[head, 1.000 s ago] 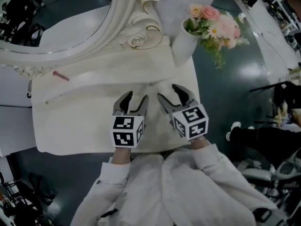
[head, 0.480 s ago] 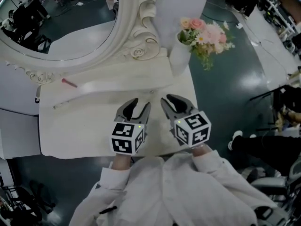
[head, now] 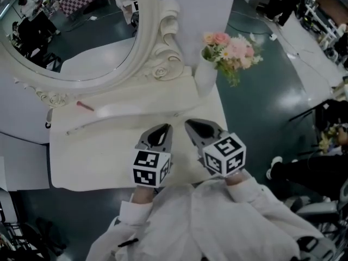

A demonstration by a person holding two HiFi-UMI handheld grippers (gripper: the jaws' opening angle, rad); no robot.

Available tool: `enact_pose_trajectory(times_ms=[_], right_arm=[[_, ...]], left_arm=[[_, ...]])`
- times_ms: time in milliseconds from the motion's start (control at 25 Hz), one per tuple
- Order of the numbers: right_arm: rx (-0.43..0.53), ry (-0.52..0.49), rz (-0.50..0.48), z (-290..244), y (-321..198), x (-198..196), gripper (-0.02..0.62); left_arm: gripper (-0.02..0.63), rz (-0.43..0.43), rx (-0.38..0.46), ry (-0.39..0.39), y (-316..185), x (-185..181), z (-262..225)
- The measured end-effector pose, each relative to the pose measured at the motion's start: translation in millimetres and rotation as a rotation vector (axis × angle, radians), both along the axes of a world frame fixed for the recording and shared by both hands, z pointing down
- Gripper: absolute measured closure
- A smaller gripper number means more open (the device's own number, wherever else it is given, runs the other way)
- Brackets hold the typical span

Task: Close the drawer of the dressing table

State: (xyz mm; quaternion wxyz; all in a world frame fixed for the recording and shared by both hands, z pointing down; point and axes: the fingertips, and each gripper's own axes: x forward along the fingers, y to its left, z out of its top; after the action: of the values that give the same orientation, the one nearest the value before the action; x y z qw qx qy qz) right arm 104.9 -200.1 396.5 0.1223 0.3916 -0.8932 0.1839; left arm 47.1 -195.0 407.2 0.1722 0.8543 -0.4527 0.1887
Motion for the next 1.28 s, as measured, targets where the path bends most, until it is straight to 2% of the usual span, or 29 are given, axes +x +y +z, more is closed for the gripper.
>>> enact_pose_trajectory(times_ms=[160, 320, 720, 1000, 1280], right_arm=[[0.018, -0.004, 0.021, -4.9, 7.5, 0.9, 0.581], [0.027, 0.008, 0.019, -4.6, 13.6, 3.0, 0.584], [0.026, 0.039, 0.009, 2.9, 16.8, 13.8, 0.588], [-0.017, 0.047, -0.027, 14.4, 23.4, 10.6, 0.588], [-0.026, 0.02, -0.04, 14.7, 23.4, 7.1, 0.588]], left_arm=[[0.586, 0.025, 0.024, 0.03, 6.0, 6.0, -7.2], [0.594, 0.012, 0.036, 0.023, 7.9, 7.4, -8.0], [0.597, 0.03, -0.038, 0.01, 20.4, 17.6, 12.3], [0.597, 0.027, -0.061, 0.015, 19.2, 17.5, 17.6], [0.597, 0.052, -0.087, 0.006, 21.6, 20.8, 23.8]])
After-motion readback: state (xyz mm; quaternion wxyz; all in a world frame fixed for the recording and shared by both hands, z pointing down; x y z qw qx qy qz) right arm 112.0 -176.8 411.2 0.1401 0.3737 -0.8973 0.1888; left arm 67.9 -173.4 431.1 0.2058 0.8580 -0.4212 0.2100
